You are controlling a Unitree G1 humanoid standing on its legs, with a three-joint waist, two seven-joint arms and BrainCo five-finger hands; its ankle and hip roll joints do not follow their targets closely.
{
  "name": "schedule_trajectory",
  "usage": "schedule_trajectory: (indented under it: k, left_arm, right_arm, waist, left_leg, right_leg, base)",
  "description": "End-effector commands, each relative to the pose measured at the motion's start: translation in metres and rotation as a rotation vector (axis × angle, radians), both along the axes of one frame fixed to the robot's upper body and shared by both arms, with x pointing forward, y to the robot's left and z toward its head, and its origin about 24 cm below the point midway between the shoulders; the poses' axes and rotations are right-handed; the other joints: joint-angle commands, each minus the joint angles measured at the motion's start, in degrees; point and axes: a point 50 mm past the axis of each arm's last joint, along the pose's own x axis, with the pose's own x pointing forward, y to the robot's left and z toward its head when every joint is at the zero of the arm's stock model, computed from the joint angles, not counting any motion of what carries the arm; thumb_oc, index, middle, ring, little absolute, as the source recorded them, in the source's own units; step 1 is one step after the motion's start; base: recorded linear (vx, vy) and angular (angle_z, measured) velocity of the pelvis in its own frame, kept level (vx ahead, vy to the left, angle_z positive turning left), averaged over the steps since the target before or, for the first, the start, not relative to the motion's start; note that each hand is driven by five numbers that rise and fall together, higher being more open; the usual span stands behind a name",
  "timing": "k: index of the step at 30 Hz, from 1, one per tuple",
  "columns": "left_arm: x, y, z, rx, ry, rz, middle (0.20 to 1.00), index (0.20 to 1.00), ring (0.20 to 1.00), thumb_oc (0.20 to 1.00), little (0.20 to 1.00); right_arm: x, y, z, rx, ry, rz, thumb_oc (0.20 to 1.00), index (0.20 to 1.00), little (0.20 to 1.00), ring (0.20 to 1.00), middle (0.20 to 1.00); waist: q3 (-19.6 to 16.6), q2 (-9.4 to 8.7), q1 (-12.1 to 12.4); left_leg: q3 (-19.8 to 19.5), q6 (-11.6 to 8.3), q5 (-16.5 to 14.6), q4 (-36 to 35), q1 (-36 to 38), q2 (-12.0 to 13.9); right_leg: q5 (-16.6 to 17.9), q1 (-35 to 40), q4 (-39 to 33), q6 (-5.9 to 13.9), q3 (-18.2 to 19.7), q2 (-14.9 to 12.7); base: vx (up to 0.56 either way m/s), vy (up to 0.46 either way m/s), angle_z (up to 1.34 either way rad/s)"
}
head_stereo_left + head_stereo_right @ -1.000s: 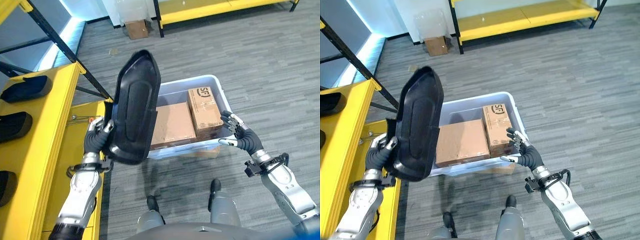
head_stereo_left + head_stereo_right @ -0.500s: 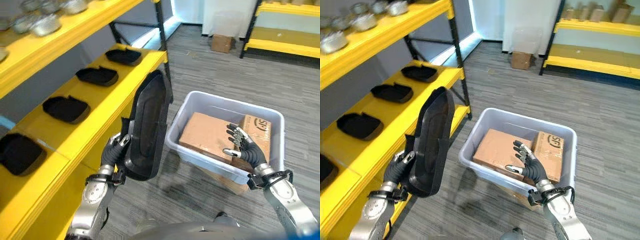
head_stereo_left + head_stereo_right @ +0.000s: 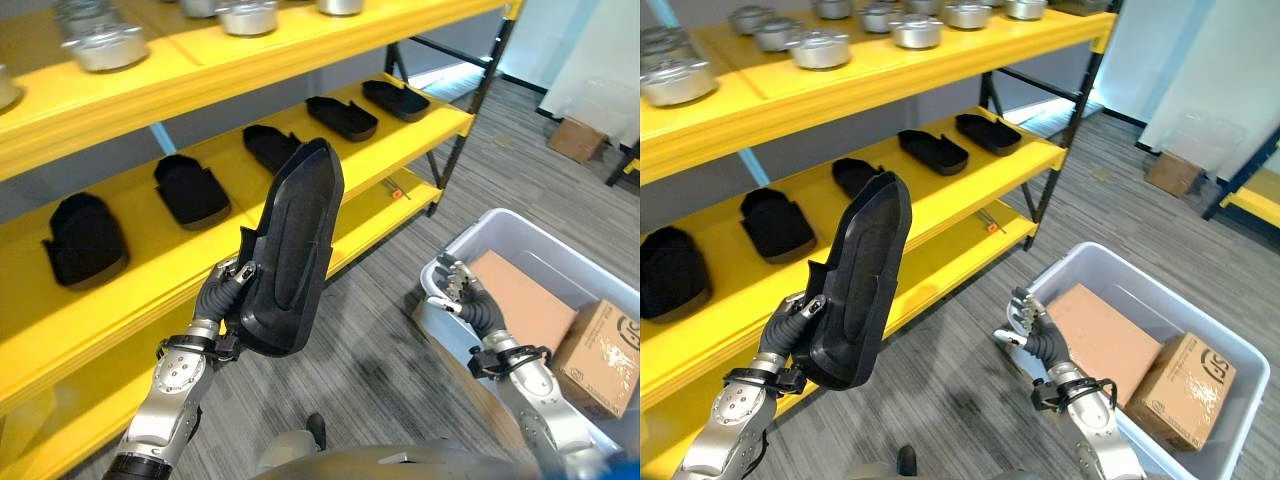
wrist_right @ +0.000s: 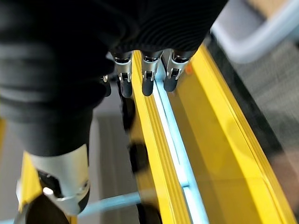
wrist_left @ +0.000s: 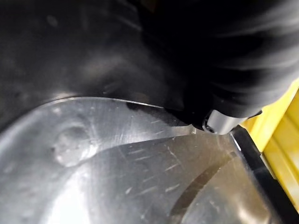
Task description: Move parts from the plastic box to the shelf.
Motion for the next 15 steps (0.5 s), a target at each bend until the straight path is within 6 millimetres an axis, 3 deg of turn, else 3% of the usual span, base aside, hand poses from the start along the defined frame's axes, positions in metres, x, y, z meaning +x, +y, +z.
schedule_trajectory:
  k: [1,2,3,4,6,11,12,14,15]
  left_arm:
    - [0.006,-0.009,0.04,0.023,-0.211,-0.063,0.2,0.2,0.2,0.2,0.2]
    - [0.004,-0.011,0.036,0.013,-0.196,-0.066,0.2,0.2,0.2,0.2,0.2]
    - [0.004,-0.012,0.035,0.0,-0.193,-0.067,0.2,0.2,0.2,0.2,0.2]
    - [0.003,-0.012,0.035,0.0,-0.192,-0.067,0.2,0.2,0.2,0.2,0.2]
    - [0.002,-0.013,0.032,-0.01,-0.186,-0.066,0.2,0.2,0.2,0.2,0.2]
    - [-0.009,-0.006,0.033,-0.031,-0.19,-0.025,0.2,0.2,0.2,0.2,0.2]
    - [-0.005,-0.007,0.034,-0.036,-0.194,-0.028,0.2,0.2,0.2,0.2,0.2]
    - [0.006,-0.013,0.038,-0.049,-0.217,-0.043,0.2,0.2,0.2,0.2,0.2]
    - [0.008,-0.014,0.04,-0.053,-0.228,-0.045,0.2,0.2,0.2,0.2,0.2]
  right_arm:
    - [0.005,-0.008,0.021,-0.011,-0.099,0.026,1.0,1.0,1.0,1.0,1.0]
    - [0.004,-0.01,0.019,-0.014,-0.09,0.038,1.0,1.0,1.0,1.0,1.0]
    - [0.004,-0.009,0.019,-0.01,-0.089,0.041,1.0,1.0,1.0,1.0,1.0]
    - [0.003,-0.009,0.019,-0.01,-0.088,0.042,1.0,1.0,1.0,1.0,1.0]
    - [0.003,-0.009,0.021,-0.016,-0.097,0.048,1.0,1.0,1.0,1.0,1.0]
    - [0.006,-0.006,0.019,-0.009,-0.094,0.065,1.0,1.0,1.0,1.0,1.0]
    - [0.005,-0.013,0.021,-0.018,-0.101,0.032,1.0,1.0,1.0,1.0,1.0]
    - [0.008,-0.024,0.026,-0.037,-0.124,-0.025,1.0,1.0,1.0,1.0,1.0]
    - [0.008,-0.027,0.027,-0.041,-0.125,-0.041,1.0,1.0,1.0,1.0,1.0]
  waist:
    - [-0.98,-0.05,-2.61]
    - [-1.57,-0.77,-3.25]
    - [-1.89,-1.29,-3.31]
    - [-1.92,-1.28,-3.26]
    - [-2.13,-1.98,-3.33]
    - [-2.88,-2.92,-0.82]
    - [-1.94,-3.21,-1.6]
    - [-0.64,-3.67,-4.12]
    - [-0.36,-4.25,-4.19]
  left_leg:
    - [-0.11,-2.38,-3.09,-4.75,6.35,-1.89]
    - [-1.69,-2.16,-2.45,-4.66,5.57,-2.92]
    - [-2.31,-2.23,-1.97,-4.54,4.9,-3.67]
    - [-2.24,-2.25,-2.04,-4.54,4.94,-3.63]
    - [-3.87,-2.38,-1.62,-3.88,3.62,-4.64]
    - [-5.32,-2.18,-1.96,-2.1,1.44,-5.27]
    - [-3.26,-3.07,-3.01,2.15,-1.38,-4.94]
    - [8.94,-4.23,-4.47,5.89,-3.69,0.28]
    - [11.13,-4.55,-4.84,7.04,-3.91,3.31]
  right_leg:
    - [4.38,-2.94,-4.17,-3.39,-1.86,10.91]
    - [0.86,-2.55,-5.36,-4.89,2.55,17.42]
    - [1.01,-2.55,-7.26,-5.13,4.62,19.11]
    - [1.06,-2.44,-7.45,-5.15,4.69,19.18]
    - [1.72,-1.25,-12.21,-5.82,8.3,20.54]
    - [3.32,2.08,-18.38,-6.03,7.41,19.05]
    - [2.88,1.71,-17.84,-6.03,5.11,17.72]
    - [3.43,1.57,-18.08,-5.35,1.45,14.57]
    - [3.93,1.35,-18.03,-5.1,0.4,12.88]
  base:
    - [-0.02,0.144,0.58]
    - [-0.03,0.075,0.67]
    - [-0.02,0.075,0.7]
    - [-0.02,0.033,0.76]
    - [-0.03,0.003,0.56]
    - [-0.02,-0.045,0.32]
    - [-0.16,0.075,0.53]
    - [-0.19,0.148,2.0]
    - [-0.08,0.204,1.91]
